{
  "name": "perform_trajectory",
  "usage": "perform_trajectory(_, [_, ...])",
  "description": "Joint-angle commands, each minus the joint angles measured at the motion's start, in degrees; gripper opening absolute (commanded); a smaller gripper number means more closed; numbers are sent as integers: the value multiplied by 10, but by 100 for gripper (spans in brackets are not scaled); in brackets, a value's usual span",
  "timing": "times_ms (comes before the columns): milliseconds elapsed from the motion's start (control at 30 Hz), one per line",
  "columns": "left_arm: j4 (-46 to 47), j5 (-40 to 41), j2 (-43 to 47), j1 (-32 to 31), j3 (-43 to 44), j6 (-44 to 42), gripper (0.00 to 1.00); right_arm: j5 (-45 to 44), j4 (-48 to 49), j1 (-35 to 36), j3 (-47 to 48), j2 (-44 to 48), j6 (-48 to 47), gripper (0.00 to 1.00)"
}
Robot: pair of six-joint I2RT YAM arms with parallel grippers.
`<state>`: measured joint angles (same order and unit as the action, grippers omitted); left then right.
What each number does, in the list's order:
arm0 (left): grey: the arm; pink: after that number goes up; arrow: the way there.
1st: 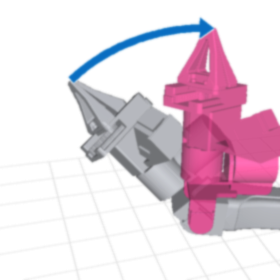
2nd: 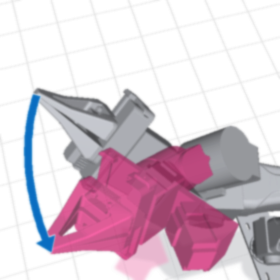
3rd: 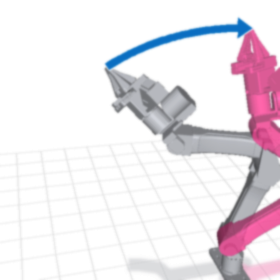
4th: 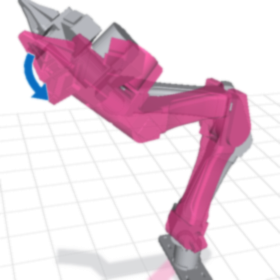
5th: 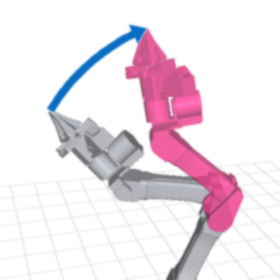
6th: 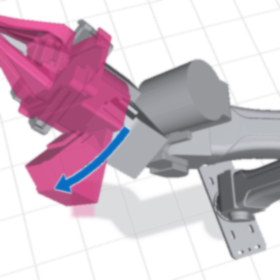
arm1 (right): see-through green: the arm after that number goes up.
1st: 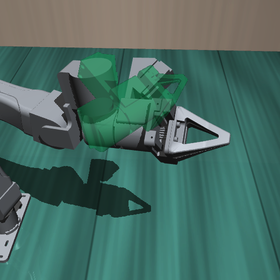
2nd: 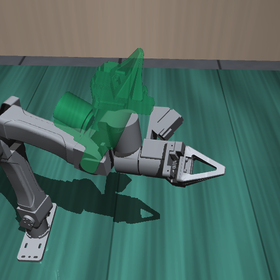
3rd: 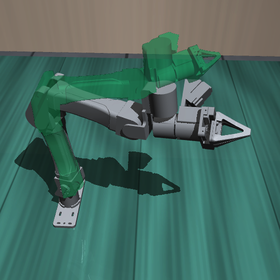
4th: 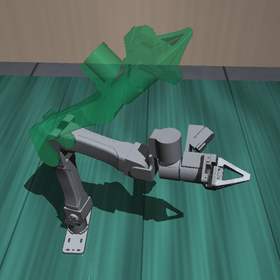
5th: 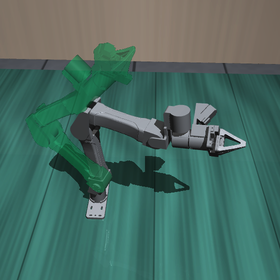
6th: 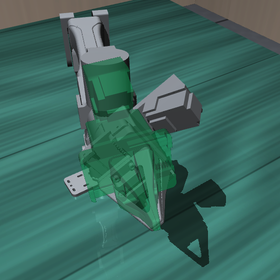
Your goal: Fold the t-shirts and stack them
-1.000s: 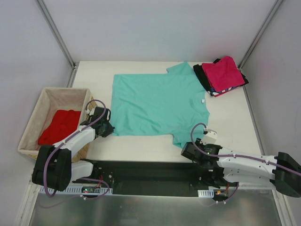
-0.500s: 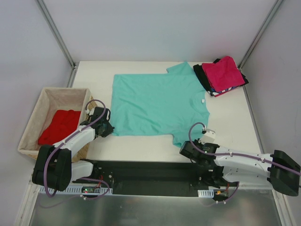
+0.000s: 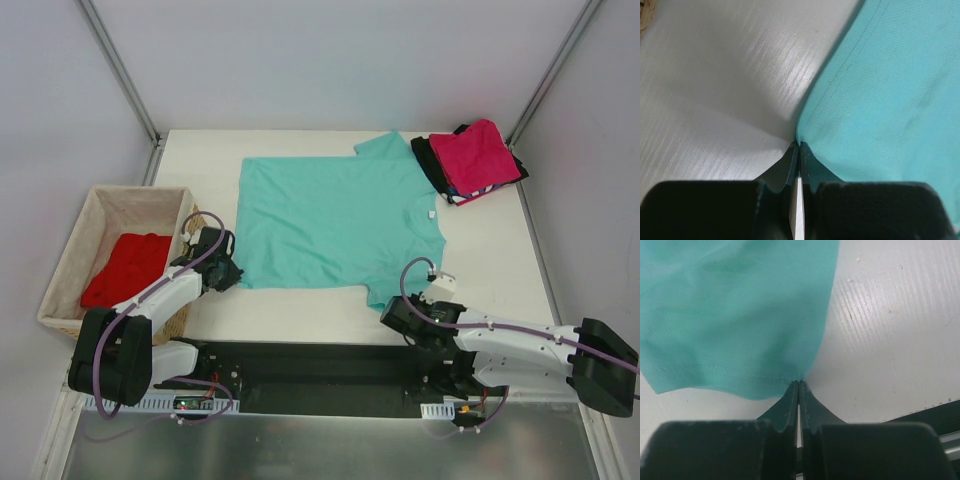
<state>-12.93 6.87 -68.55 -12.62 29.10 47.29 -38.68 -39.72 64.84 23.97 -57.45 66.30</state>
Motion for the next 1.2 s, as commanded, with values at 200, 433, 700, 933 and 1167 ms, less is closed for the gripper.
perform_trajectory(200, [-25,-7,29,12,10,-3,0,-42,-40,-3,85,-8,-57,1])
perform_trajectory(433, [-54,11,45,13,63,-2,0,-68,-50,-54,123,7,-125,1])
perform_trajectory(700, [-63,8,12,16,130,2,0,-63,-3,-168,158,23,-255,1])
perform_trajectory(933, [-62,4,-37,16,170,2,0,-40,49,-234,193,3,-326,1])
perform_trajectory(1167, [-61,21,-65,17,192,2,0,-25,82,-279,238,-29,-371,1])
